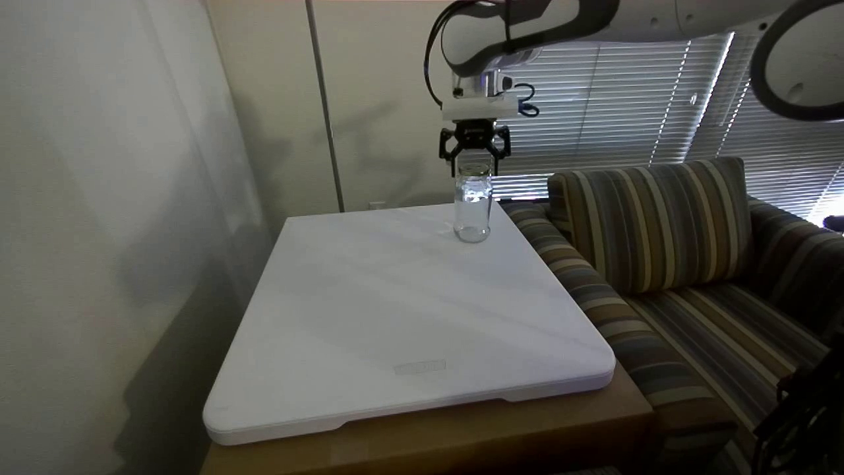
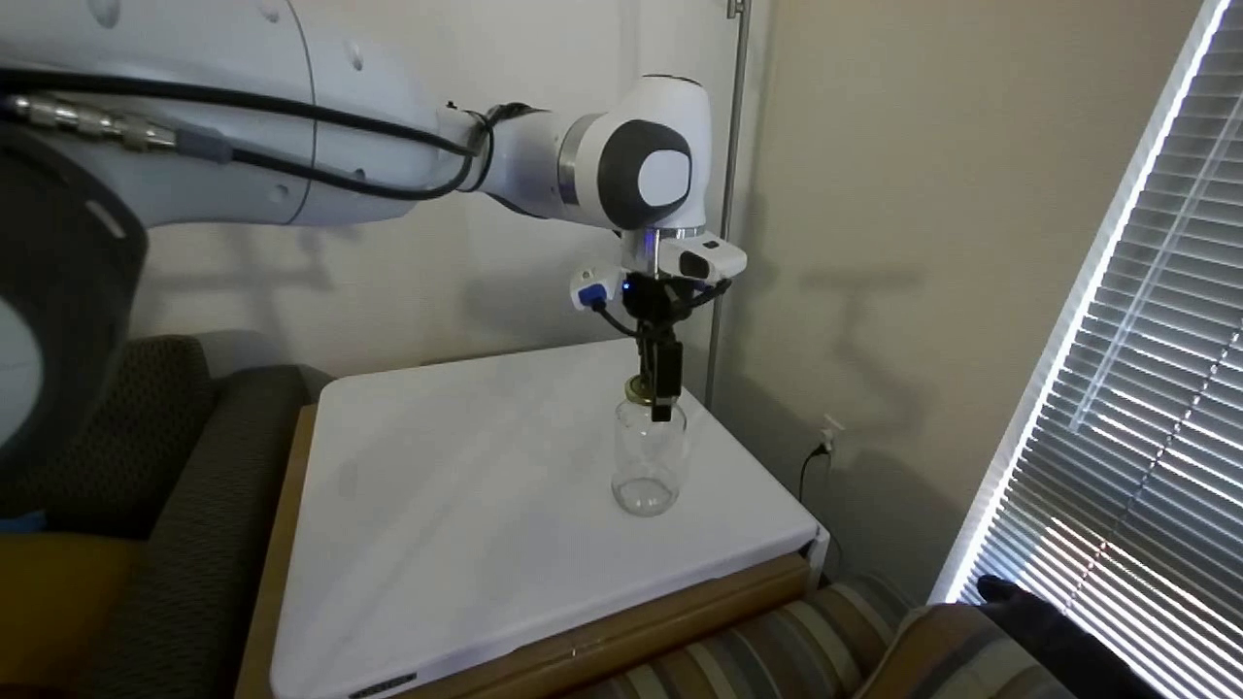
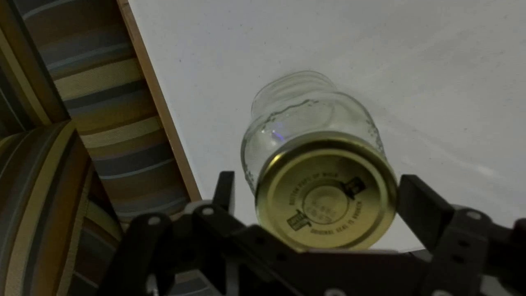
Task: Put the lid on the glass jar
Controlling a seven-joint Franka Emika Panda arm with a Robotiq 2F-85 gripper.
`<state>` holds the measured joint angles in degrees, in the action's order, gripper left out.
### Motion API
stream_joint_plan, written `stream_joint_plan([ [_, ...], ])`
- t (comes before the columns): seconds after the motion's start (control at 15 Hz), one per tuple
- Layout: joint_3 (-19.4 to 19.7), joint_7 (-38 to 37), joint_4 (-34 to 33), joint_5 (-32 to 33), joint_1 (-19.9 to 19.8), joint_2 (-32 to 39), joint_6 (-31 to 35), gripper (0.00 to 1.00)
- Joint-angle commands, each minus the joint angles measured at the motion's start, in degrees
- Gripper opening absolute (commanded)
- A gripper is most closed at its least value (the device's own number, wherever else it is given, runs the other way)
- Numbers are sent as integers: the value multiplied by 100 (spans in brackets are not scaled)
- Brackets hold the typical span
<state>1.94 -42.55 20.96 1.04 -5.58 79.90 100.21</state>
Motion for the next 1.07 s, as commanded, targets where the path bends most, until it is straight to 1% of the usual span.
stream_joint_plan([
  [0.0,76,72,75,-82,11,-140,-21,100],
  [0.07,22,67,-3,27,17,-117,-58,100],
  [0.4,102,-3,-46,175,107,-229,-108,100],
  [1.0,126,-28,-68,293,196,-578,-106,100],
])
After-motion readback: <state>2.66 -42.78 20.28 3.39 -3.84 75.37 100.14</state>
